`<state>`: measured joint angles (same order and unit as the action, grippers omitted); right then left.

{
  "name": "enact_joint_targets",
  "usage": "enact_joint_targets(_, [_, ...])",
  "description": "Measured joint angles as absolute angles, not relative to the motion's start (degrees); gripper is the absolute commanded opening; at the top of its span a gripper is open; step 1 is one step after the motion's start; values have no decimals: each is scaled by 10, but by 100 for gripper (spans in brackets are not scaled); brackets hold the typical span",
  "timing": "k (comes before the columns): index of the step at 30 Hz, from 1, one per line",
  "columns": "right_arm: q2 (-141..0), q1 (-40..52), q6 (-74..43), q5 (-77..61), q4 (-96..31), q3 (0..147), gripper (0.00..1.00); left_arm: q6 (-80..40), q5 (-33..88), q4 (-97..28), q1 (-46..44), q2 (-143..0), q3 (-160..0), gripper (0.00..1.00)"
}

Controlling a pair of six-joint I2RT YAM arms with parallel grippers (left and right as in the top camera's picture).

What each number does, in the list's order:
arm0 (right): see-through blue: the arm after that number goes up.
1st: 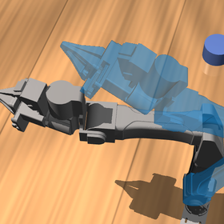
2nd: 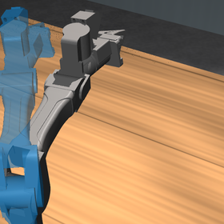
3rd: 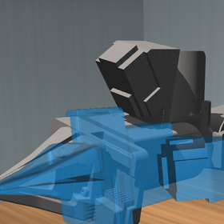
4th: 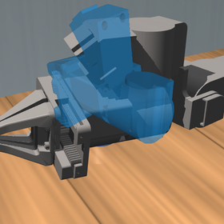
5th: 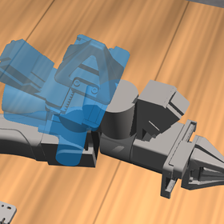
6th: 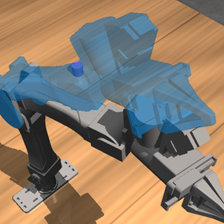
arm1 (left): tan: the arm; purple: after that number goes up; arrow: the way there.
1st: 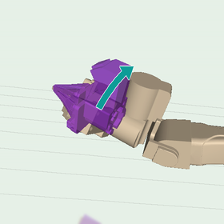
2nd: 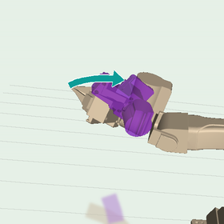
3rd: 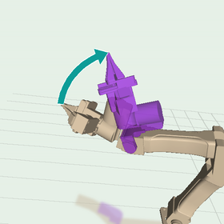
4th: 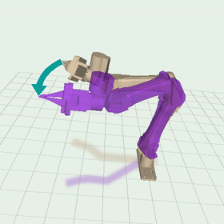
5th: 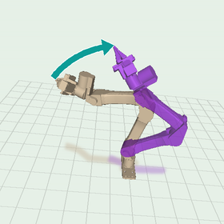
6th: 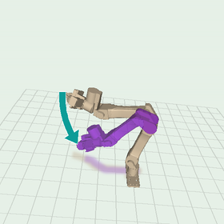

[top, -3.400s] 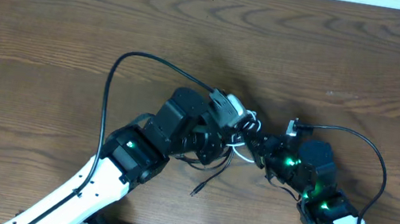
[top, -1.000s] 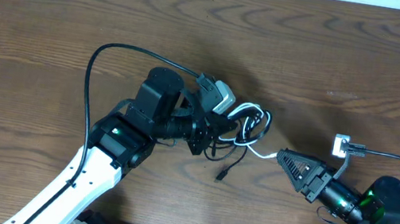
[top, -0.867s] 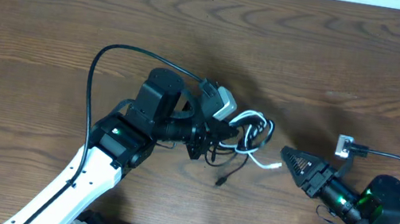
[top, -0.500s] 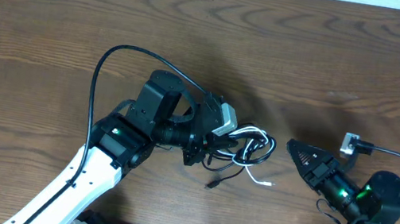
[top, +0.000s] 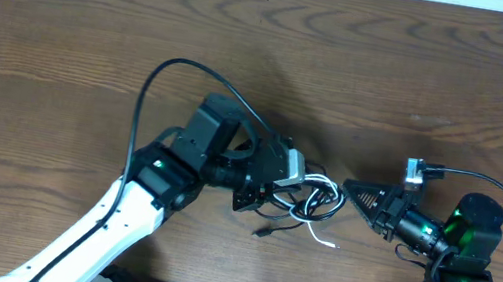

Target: Untangle cables

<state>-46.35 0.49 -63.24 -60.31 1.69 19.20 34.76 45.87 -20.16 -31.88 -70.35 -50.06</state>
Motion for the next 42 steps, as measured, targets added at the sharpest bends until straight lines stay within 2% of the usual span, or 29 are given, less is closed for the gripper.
enact_joint_targets(6, [-486, 42, -623, -613, 2, 192, 24, 362, 433, -175, -332, -713, -501, 7])
enact_joint_targets(11, [-522, 102, -602, -568, -58, 193, 22, 368, 432, -154, -336, -713, -501, 8])
enact_joint_targets(15, [-556, 119, -594, -538, -46, 193, 22, 371, 444, -157, -336, -712, -501, 7])
enact_joint_targets(22, [-575, 118, -590, -520, 26, 192, 34, 372, 512, -177, -336, -706, -501, 7])
enact_joint_targets(31, [-587, 79, -583, -517, 49, 192, 33, 373, 630, -180, -335, -706, -501, 7])
enact_joint_targets(37, [-588, 73, -521, -553, 112, 192, 34, 373, 608, -184, -317, -706, -501, 8])
enact_joint_targets(42, [-588, 73, -465, -595, 116, 192, 36, 373, 554, -160, -309, -706, -501, 7])
